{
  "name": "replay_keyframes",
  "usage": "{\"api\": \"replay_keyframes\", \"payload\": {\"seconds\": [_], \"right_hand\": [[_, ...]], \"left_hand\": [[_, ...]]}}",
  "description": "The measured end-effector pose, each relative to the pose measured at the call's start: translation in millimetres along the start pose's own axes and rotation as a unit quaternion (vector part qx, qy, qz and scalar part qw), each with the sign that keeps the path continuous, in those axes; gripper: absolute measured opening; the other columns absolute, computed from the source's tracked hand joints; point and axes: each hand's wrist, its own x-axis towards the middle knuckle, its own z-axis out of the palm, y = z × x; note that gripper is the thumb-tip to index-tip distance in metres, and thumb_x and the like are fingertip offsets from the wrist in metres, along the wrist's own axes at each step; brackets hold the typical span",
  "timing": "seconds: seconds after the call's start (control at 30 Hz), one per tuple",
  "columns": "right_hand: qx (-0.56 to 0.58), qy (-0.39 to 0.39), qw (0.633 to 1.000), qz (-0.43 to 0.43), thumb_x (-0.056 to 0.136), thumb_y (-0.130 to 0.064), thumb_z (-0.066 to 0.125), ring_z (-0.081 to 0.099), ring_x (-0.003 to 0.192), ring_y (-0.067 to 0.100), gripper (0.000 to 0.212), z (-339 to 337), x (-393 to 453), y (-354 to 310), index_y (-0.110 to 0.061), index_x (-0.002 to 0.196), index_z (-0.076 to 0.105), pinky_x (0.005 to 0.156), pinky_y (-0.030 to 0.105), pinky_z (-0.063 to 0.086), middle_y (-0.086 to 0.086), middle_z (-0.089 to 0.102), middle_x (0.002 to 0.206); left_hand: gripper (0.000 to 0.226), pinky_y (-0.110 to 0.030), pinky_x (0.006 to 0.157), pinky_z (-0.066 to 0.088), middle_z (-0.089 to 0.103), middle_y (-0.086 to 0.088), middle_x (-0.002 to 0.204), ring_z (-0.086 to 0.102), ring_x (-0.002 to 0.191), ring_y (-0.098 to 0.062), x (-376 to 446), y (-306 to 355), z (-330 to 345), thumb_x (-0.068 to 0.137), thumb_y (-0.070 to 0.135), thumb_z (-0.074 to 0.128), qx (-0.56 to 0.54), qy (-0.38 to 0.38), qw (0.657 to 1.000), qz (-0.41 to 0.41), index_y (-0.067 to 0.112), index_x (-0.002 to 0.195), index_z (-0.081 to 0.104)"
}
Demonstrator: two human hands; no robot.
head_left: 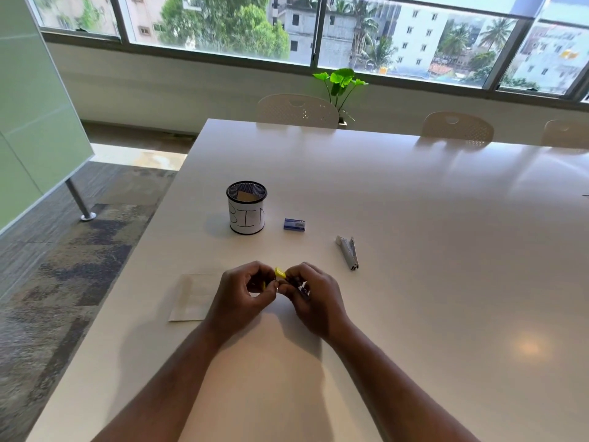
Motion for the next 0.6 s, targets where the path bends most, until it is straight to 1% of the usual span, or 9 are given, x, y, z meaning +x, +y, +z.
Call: {"api": "replay_keyframes", "payload": {"seconds": [0.13,0.27,0.33,0.43,0.53,0.6], "right_hand": [[-0.004,-0.013,1.000,-0.013,0.092,-0.036,0.074,0.058,0.080,0.011,0.020,1.8,-0.2,-0.7,-0.022,0.102,0.066,0.069,0.030,0.052,-0.009,0.067,0.094],[-0.016,-0.018,1.000,-0.017,0.093,-0.037,0.072,0.059,0.082,0.013,0.019,2.3,0.2,-0.9,-0.023,0.103,0.065,0.071,0.036,0.054,-0.010,0.066,0.095],[-0.022,-0.016,0.999,-0.024,0.093,-0.037,0.071,0.059,0.083,0.013,0.019,2.5,-0.4,-1.6,-0.022,0.103,0.065,0.071,0.035,0.054,-0.009,0.066,0.095],[-0.030,-0.012,0.999,-0.040,0.095,-0.037,0.071,0.058,0.082,0.011,0.019,2.6,-0.8,-1.4,-0.021,0.103,0.065,0.070,0.031,0.052,-0.009,0.065,0.095],[-0.036,-0.011,0.998,-0.047,0.095,-0.037,0.070,0.057,0.082,0.011,0.019,2.4,-1.2,-1.8,-0.021,0.104,0.065,0.069,0.030,0.050,-0.009,0.065,0.096],[-0.035,-0.012,0.998,-0.046,0.096,-0.035,0.070,0.058,0.082,0.011,0.017,2.8,-1.3,-2.5,-0.021,0.103,0.065,0.069,0.029,0.050,-0.010,0.066,0.095]], "left_hand": [[0.009,-0.020,0.068,0.056,0.072,0.004,0.076,0.068,0.068,-0.006,-0.4,-0.2,-1.1,0.080,0.019,0.071,-0.003,0.001,1.000,0.007,0.022,0.088,0.073],[0.008,-0.022,0.066,0.058,0.072,0.007,0.076,0.070,0.067,-0.011,-0.3,2.2,-2.2,0.078,0.024,0.069,0.002,0.006,1.000,0.006,0.027,0.086,0.071],[0.009,-0.026,0.065,0.059,0.072,0.009,0.076,0.071,0.067,-0.011,-0.3,2.8,-2.5,0.078,0.025,0.069,0.002,0.008,1.000,0.003,0.030,0.085,0.070],[0.008,-0.031,0.064,0.061,0.073,0.006,0.076,0.072,0.067,-0.015,-1.1,2.3,-2.9,0.077,0.026,0.070,0.000,0.010,1.000,-0.004,0.025,0.085,0.070],[0.010,-0.026,0.064,0.060,0.073,0.007,0.077,0.072,0.067,-0.015,-1.6,2.9,-2.7,0.078,0.025,0.070,-0.004,0.005,1.000,-0.003,0.027,0.087,0.070],[0.010,-0.027,0.064,0.060,0.073,0.007,0.078,0.072,0.067,-0.015,-1.4,3.3,-3.0,0.078,0.024,0.070,-0.002,0.007,1.000,-0.007,0.027,0.087,0.070]]}}
